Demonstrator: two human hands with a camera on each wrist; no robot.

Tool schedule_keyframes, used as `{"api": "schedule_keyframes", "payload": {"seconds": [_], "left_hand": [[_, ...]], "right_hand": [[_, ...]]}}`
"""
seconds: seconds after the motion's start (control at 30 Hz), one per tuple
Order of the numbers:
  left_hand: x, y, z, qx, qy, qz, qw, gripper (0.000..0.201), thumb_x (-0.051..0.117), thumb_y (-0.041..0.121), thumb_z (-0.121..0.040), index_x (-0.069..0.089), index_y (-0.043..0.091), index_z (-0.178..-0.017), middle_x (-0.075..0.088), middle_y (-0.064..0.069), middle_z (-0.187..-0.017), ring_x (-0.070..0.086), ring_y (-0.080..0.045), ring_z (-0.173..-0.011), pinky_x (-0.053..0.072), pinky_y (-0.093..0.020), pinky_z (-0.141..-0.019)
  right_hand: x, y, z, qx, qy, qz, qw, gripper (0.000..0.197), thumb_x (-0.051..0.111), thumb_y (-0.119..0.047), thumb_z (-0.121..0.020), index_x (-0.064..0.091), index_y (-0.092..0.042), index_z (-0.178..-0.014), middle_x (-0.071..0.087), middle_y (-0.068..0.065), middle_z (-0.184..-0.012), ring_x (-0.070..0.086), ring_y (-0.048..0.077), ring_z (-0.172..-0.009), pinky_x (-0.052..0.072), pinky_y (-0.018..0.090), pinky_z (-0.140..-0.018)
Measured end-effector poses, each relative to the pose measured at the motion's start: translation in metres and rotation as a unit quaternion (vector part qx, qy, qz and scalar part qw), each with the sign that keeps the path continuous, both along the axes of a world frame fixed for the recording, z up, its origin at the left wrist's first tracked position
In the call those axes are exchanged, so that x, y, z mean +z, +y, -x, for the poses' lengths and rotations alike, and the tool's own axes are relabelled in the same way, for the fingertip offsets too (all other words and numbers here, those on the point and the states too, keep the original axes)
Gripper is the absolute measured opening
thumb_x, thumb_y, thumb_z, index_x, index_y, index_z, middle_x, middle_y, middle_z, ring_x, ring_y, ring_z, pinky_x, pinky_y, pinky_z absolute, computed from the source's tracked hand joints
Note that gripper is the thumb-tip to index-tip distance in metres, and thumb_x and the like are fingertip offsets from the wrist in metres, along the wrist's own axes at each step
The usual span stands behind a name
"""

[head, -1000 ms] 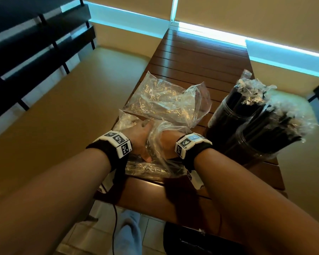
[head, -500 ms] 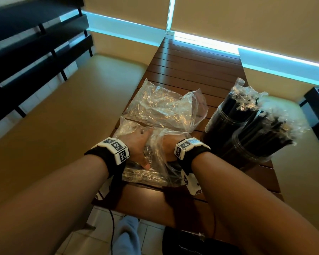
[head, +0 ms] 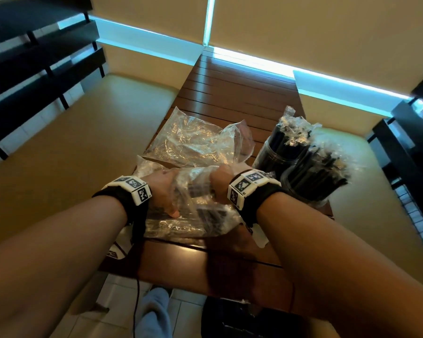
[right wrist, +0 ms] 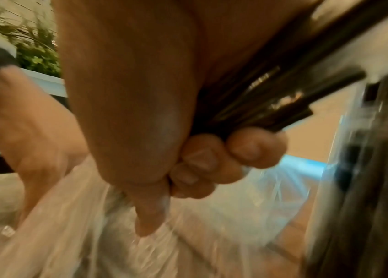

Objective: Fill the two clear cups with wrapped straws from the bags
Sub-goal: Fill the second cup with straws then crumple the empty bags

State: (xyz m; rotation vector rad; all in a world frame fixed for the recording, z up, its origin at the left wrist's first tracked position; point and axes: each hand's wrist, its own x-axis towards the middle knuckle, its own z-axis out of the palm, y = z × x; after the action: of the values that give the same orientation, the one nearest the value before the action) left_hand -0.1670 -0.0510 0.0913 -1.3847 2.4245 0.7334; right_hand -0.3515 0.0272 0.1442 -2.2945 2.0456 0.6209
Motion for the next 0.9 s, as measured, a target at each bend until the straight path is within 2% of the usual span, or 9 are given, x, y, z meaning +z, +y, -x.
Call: {"api": "schedule_keyframes", "payload": {"seconds": [0.07,0.2,0.37,0.47,0.53,0.63,0.77,0.83,0.9], "left_hand": [[-0.002,0.001,0.001,0.008,-0.003,0.001,1.0,0.134,0.094,0.047,-0.05,0.014,0.021,-0.154,0.043,-0.009,-0.146,0.045,-0.03,-0.129,0.042,-0.039,-0.102],[-0.004,0.008,0.002,0.033,-0.022,0.016,0.999,0.122,0.093,0.05,-0.05,0.03,0.013,-0.147,0.051,-0.009,-0.137,0.051,-0.027,-0.12,0.046,-0.035,-0.096],[0.025,0.019,0.012,-0.01,-0.061,0.09,0.994,0.114,0.074,0.066,-0.05,0.039,0.006,-0.14,0.051,-0.013,-0.136,0.053,-0.029,-0.118,0.049,-0.039,-0.099],[0.067,0.028,0.026,-0.062,0.005,0.147,0.987,0.103,0.064,0.064,-0.072,0.026,0.013,-0.152,0.032,-0.014,-0.155,0.038,-0.031,-0.138,0.037,-0.047,-0.111],[0.108,0.042,0.04,-0.076,0.13,0.101,0.983,0.102,0.064,0.068,-0.077,0.022,0.019,-0.154,0.029,-0.006,-0.159,0.033,-0.025,-0.142,0.031,-0.043,-0.115],[0.169,0.072,0.062,-0.037,0.427,-0.076,0.9,0.075,0.068,0.073,-0.067,0.057,0.033,-0.129,0.061,0.011,-0.132,0.054,-0.009,-0.123,0.039,-0.041,-0.11],[0.223,0.1,0.086,0.05,0.635,-0.247,0.73,0.059,0.078,0.056,-0.062,0.065,0.017,-0.103,0.074,0.0,-0.107,0.064,-0.018,-0.113,0.05,-0.039,-0.095],[0.234,0.11,0.097,0.072,0.671,-0.238,0.699,0.031,0.076,0.04,-0.071,0.06,0.016,-0.083,0.07,0.002,-0.078,0.068,-0.021,-0.096,0.053,-0.037,-0.088],[0.239,0.117,0.105,0.102,0.687,-0.19,0.693,0.03,0.077,0.03,-0.078,0.051,0.02,-0.067,0.055,0.006,-0.056,0.063,-0.015,-0.071,0.053,-0.036,-0.08]], "right_hand": [[0.043,0.022,0.004,0.005,0.035,0.038,0.999,0.015,0.06,-0.025,-0.09,0.068,-0.017,-0.099,0.051,-0.001,-0.075,0.058,0.026,-0.072,0.041,0.03,-0.063],[0.115,0.041,0.021,-0.001,0.105,0.085,0.991,0.034,0.044,-0.023,-0.1,0.055,-0.015,-0.131,0.062,0.0,-0.091,0.059,0.025,-0.089,0.035,0.031,-0.069],[0.173,0.064,0.045,-0.095,0.086,0.134,0.983,0.022,0.057,-0.031,-0.091,0.068,-0.017,-0.103,0.063,0.003,-0.088,0.06,0.026,-0.078,0.043,0.033,-0.066],[0.179,0.074,0.051,-0.142,0.015,0.208,0.968,0.023,0.06,-0.034,-0.088,0.065,-0.015,-0.098,0.064,0.007,-0.092,0.065,0.031,-0.086,0.047,0.035,-0.069],[0.175,0.079,0.049,-0.168,-0.063,0.24,0.954,0.027,0.06,-0.045,-0.089,0.062,-0.019,-0.098,0.064,0.007,-0.097,0.064,0.032,-0.089,0.045,0.036,-0.069],[0.157,0.084,0.04,-0.169,-0.173,0.275,0.931,0.028,0.058,-0.05,-0.088,0.062,-0.023,-0.092,0.066,0.002,-0.087,0.065,0.027,-0.079,0.048,0.032,-0.065],[0.14,0.082,0.019,-0.174,-0.29,0.36,0.87,0.028,0.055,-0.047,-0.088,0.059,-0.021,-0.08,0.065,0.002,-0.076,0.062,0.027,-0.069,0.053,0.035,-0.06],[0.135,0.081,0.012,-0.163,-0.344,0.395,0.836,0.023,0.056,-0.039,-0.089,0.061,-0.018,-0.082,0.067,0.004,-0.076,0.064,0.029,-0.07,0.054,0.038,-0.061],[0.132,0.081,0.01,-0.143,-0.407,0.403,0.807,0.019,0.06,-0.039,-0.086,0.06,-0.02,-0.089,0.067,0.001,-0.074,0.066,0.025,-0.068,0.056,0.039,-0.062]]}}
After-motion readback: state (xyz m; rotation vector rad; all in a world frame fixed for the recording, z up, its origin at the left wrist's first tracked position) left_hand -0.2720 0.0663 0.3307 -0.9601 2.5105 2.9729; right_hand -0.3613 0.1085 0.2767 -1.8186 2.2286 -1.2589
